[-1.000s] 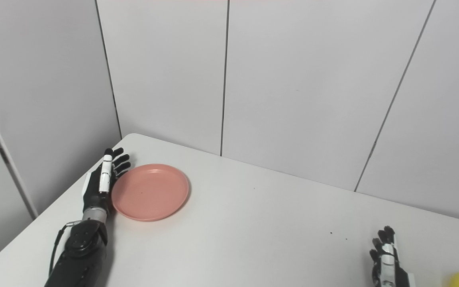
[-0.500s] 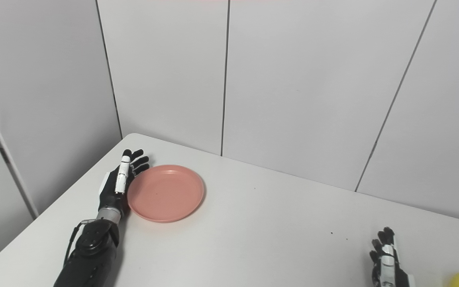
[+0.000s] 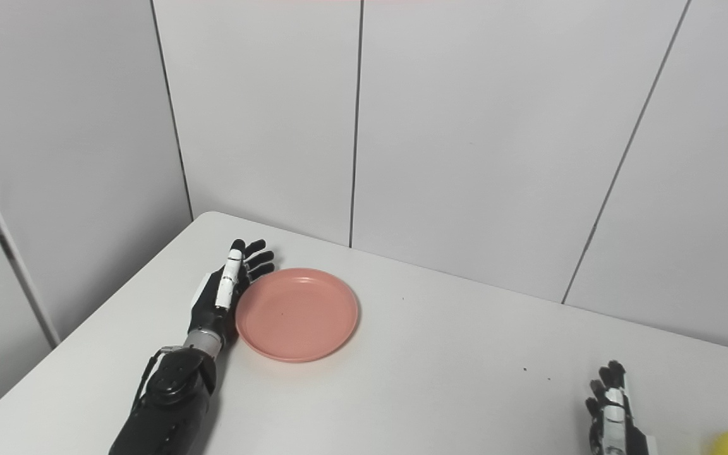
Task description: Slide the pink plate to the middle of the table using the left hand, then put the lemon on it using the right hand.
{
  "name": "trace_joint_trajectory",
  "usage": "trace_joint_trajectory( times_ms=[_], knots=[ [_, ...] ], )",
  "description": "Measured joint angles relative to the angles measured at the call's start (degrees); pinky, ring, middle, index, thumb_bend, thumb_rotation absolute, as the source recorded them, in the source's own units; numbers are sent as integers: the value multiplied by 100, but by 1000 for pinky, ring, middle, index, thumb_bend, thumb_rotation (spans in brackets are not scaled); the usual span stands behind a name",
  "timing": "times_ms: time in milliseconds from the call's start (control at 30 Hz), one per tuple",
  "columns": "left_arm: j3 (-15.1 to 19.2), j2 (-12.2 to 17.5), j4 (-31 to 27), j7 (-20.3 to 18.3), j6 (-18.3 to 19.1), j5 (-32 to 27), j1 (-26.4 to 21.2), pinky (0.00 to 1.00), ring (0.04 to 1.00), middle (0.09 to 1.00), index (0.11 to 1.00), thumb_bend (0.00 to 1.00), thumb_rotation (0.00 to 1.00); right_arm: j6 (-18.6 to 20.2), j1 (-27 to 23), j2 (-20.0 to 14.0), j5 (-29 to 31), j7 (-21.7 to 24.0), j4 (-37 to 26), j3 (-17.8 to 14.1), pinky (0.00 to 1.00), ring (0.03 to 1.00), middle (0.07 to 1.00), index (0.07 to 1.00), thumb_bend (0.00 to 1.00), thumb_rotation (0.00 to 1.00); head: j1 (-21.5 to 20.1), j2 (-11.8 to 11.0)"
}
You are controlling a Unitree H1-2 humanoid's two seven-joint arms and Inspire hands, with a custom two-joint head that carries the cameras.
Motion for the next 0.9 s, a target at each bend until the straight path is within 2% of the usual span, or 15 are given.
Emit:
trace_joint_trajectory(
  times_ms=[100,233,367,567,667,900],
  knots=[
    [-53,-17,-21,-132,33,-48,0,859,856,844,830,591,1000,-35,-57,-2,-29,9,92,4,1000,980,981,985,608,1000,-210,70],
    [-28,-110,-146,-294,258,-309,-10,853,852,846,833,572,1000,-204,-205,-3,-85,13,291,7,999,972,977,977,620,1000,-352,158],
    [-49,-202,-232,-303,378,-335,-15,846,849,845,832,557,1000,-289,-245,5,-106,12,345,10,987,971,983,979,635,1000,-483,246],
    [-199,-241,-267,-345,448,-287,-26,853,857,850,841,585,1000,-343,-258,25,-148,10,369,21,985,966,975,972,666,1000,-598,316],
    [-276,-257,-304,-386,505,-276,-25,853,858,851,843,584,1000,-342,-258,64,-172,-4,364,20,982,963,970,969,677,1000,-895,413],
    [-458,-420,-402,-424,614,-219,-25,843,847,845,832,559,1000,-351,-262,143,-330,-115,365,16,935,936,943,935,677,1000,-1230,527]
  ],
)
